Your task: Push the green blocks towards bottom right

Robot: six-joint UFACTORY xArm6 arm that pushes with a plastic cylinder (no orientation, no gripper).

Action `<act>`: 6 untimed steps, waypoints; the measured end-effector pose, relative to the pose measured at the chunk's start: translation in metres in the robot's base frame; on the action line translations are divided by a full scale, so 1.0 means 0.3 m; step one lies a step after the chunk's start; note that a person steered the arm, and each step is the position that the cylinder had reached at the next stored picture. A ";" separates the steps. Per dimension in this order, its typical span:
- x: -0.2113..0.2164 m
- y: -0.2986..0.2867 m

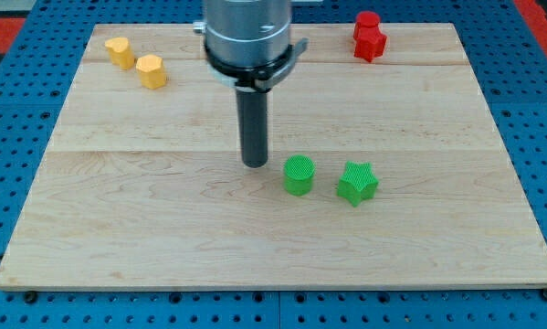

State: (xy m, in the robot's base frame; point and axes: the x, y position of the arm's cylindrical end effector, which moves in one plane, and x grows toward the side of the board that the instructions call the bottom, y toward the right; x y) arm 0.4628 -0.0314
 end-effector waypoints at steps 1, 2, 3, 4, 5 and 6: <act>0.000 0.132; 0.003 0.278; 0.021 0.211; 0.064 0.048; 0.111 -0.011; 0.088 0.180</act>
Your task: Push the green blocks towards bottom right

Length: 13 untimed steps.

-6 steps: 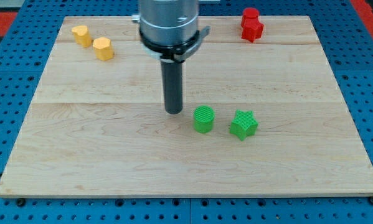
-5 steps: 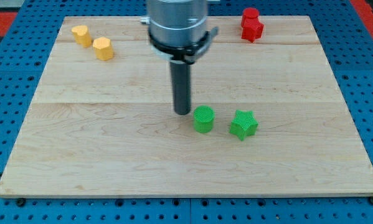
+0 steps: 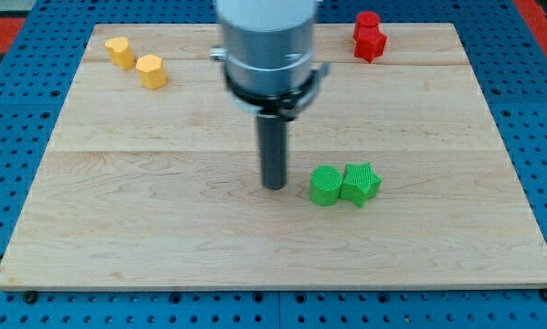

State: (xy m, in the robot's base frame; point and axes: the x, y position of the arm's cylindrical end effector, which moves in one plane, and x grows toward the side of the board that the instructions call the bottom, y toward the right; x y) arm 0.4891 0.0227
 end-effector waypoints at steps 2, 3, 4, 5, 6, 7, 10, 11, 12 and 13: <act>-0.032 0.301; 0.001 0.374; 0.037 0.463; -0.061 0.464; -0.078 0.277; 0.013 0.094; 0.028 0.351; 0.064 0.328; 0.043 0.247; -0.008 0.135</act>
State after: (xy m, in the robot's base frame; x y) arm 0.4868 0.0631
